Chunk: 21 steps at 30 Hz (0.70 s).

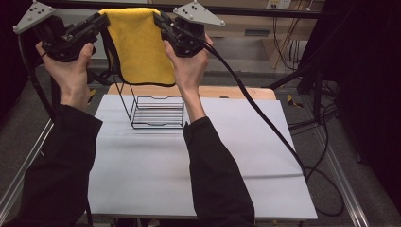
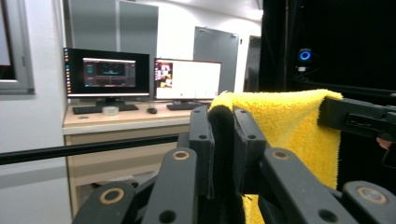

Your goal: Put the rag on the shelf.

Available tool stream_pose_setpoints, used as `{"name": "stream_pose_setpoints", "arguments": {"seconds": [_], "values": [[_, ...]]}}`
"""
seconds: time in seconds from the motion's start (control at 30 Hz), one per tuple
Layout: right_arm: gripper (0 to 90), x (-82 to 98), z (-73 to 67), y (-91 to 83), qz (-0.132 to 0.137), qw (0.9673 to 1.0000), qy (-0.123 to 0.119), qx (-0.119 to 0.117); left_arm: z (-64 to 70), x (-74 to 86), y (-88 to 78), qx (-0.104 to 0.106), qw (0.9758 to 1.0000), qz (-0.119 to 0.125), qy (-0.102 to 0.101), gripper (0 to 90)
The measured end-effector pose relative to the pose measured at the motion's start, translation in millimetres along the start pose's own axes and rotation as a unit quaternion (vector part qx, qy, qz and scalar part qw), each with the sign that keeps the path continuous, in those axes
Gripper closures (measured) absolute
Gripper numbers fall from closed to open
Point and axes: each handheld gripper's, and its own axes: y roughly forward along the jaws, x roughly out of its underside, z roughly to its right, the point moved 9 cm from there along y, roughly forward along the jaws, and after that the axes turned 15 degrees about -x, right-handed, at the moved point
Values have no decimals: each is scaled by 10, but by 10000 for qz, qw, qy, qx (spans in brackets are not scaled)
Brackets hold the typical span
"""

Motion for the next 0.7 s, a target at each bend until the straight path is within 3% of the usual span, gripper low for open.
{"name": "stream_pose_setpoints", "arguments": {"seconds": [0.27, 0.7], "values": [[842, -64, 115, 169, 24, 10000, -35, 9, -108, -98, 192, -105, 9999, -18, 44, 798], [842, 87, 386, 377, -230, 9997, -30, 68, -242, 46, 576, -233, 9993, -204, 184, 798]]}}
